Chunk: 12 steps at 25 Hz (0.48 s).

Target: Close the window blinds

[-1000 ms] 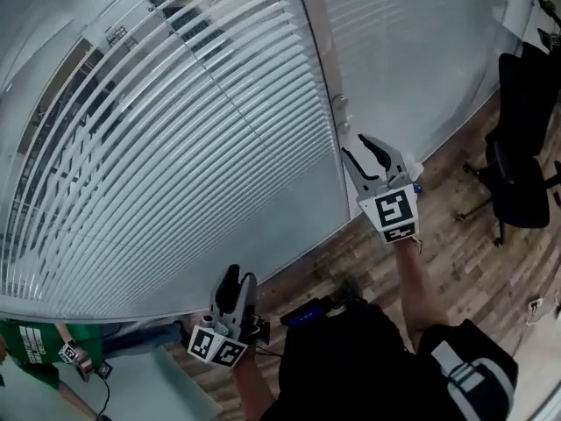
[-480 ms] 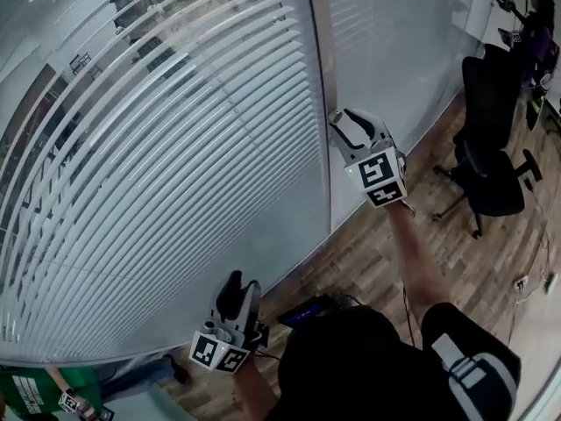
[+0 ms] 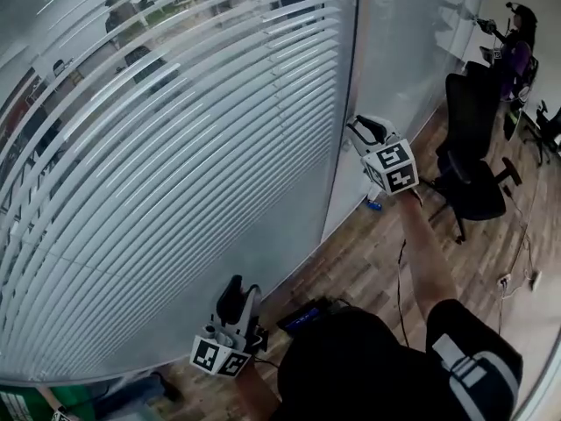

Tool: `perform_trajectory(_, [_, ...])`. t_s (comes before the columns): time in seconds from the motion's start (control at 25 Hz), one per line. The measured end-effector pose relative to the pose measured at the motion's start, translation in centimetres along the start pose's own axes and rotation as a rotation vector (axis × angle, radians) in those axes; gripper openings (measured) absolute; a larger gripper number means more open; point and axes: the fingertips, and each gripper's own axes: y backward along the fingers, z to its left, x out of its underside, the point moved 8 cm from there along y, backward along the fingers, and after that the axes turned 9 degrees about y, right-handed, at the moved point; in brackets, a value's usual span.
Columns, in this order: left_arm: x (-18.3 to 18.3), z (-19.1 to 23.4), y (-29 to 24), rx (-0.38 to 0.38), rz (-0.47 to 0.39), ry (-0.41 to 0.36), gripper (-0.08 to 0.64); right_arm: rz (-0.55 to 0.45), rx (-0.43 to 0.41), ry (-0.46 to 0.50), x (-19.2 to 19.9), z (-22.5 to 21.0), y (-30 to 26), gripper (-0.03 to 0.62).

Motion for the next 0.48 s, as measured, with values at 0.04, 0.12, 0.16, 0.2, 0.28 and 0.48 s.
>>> perform_trajectory(0.04, [0.1,0.3,0.3,0.005,-0.001,0.004,0.173,-0.001,-0.004,-0.031,0.1,0.0,0.0,0.129])
perform_trajectory(0.12, [0.2,1.0,0.7,0.015,-0.004,0.017,0.173,-0.004,-0.015,-0.097,0.2,0.1,-0.1,0.129])
perform_trajectory(0.16, [0.1,1.2,0.8,0.019,-0.004,0.025,0.173,-0.005,-0.019,-0.128,0.1,0.0,-0.1,0.129])
perform_trajectory(0.2, [-0.1,1.4,0.6,0.022,-0.002,0.031,0.173,-0.007,-0.024,-0.16,0.1,-0.1,-0.1,0.129])
perform_trajectory(0.28, [-0.5,1.5,0.0,0.022,0.003,0.03,0.173,-0.016,-0.04,-0.247,0.1,-0.6,-0.2,0.129])
perform_trajectory(0.48, [-1.6,0.6,-1.5,-0.009,-0.002,-0.016,0.173,-0.072,-0.133,-0.629,1.1,-1.6,0.0,0.127])
